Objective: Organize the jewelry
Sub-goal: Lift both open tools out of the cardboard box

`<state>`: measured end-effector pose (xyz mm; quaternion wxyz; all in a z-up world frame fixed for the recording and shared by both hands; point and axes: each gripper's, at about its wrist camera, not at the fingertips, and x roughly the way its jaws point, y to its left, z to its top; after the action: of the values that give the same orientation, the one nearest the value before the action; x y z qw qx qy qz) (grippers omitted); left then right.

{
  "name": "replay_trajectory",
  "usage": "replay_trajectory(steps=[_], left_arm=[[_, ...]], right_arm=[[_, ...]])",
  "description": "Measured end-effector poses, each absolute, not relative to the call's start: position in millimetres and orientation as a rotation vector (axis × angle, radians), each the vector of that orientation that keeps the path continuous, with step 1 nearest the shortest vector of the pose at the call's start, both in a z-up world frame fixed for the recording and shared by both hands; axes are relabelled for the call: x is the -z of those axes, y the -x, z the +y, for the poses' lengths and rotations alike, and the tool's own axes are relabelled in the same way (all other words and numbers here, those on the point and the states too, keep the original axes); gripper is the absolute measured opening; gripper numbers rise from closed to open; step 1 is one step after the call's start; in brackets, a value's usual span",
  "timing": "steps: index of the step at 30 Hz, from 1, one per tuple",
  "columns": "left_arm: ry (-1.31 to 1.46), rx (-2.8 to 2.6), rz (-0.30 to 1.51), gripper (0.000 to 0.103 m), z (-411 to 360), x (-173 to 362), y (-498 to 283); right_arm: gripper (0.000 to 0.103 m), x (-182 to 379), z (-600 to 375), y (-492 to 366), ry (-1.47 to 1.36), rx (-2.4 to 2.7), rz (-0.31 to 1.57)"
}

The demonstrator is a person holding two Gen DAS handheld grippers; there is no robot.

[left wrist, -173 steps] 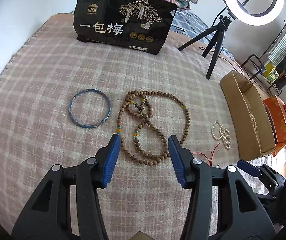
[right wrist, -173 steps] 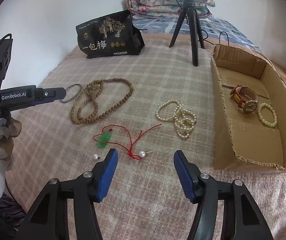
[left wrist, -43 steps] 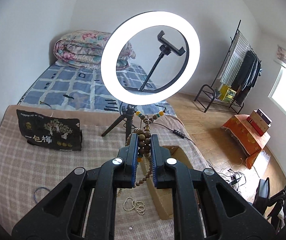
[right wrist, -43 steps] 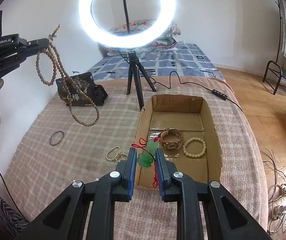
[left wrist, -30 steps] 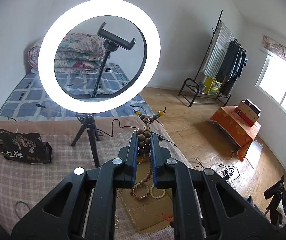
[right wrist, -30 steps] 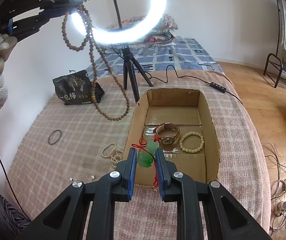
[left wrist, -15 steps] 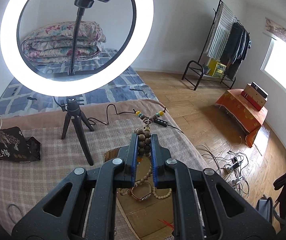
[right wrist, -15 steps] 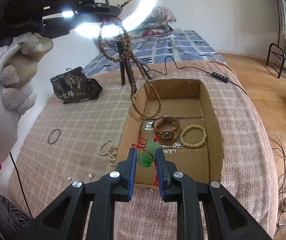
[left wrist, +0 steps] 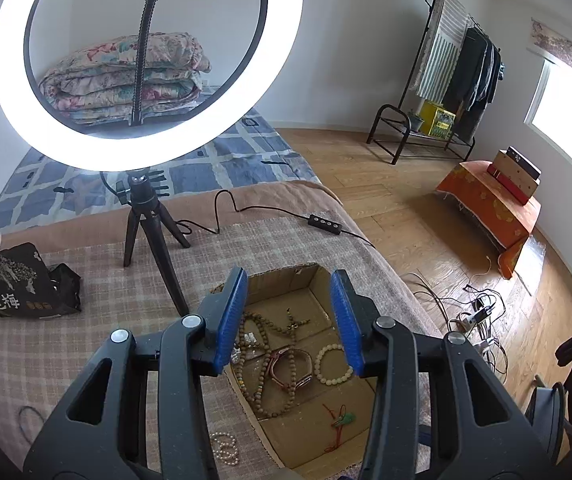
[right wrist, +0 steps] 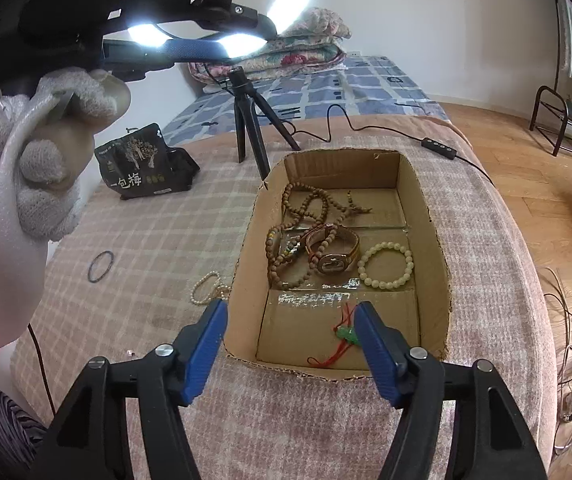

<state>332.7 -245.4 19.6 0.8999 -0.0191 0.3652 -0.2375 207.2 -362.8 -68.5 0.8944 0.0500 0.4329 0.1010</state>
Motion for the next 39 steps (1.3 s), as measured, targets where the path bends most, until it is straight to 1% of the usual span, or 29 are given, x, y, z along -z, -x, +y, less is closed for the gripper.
replay_trajectory(steps=[3,5,13,16,18,23,25,27,29,30,31,35,39], left_arm=[[0.044,0.485,0.764,0.044,-238,-18,-330],[0.041,0.482,0.762,0.044,-232,-18,-327],[0.04,0.445,0.742,0.044,-201,-29,-306],[0.036,0.427,0.73,0.044,-181,-35,-297],[0.036,0.412,0.72,0.044,-166,-39,-289],[0.034,0.359,0.698,0.044,-120,-44,-270],[0.027,0.327,0.691,0.044,-100,-44,-263],[0.023,0.295,0.692,0.044,-79,-42,-258],[0.036,0.269,0.7,0.049,-56,-38,-251],[0.044,0.256,0.705,0.055,-45,-36,-248],[0.054,0.244,0.709,0.057,-34,-33,-245],[0.085,0.192,0.741,0.057,8,-16,-236],[0.106,0.147,0.775,0.057,43,8,-231]], right_arm=[[0.08,65,-365,-206,-0.113,-0.192,0.883],[0.082,63,-366,-204,-0.113,-0.186,0.876],[0.084,48,-364,-192,-0.108,-0.164,0.846],[0.085,39,-361,-184,-0.113,-0.161,0.82],[0.088,34,-358,-178,-0.113,-0.152,0.789],[0.092,24,-342,-167,-0.059,-0.156,0.715],[0.095,20,-332,-164,-0.029,-0.173,0.692],[0.1,18,-321,-161,-0.003,-0.201,0.672],[0.101,16,-311,-158,0.022,-0.225,0.662],[0.101,15,-306,-157,0.032,-0.233,0.659],[0.102,15,-302,-156,0.039,-0.238,0.657],[0.103,16,-287,-153,0.046,-0.265,0.659],[0.103,29,-271,-156,0.023,-0.303,0.74]])
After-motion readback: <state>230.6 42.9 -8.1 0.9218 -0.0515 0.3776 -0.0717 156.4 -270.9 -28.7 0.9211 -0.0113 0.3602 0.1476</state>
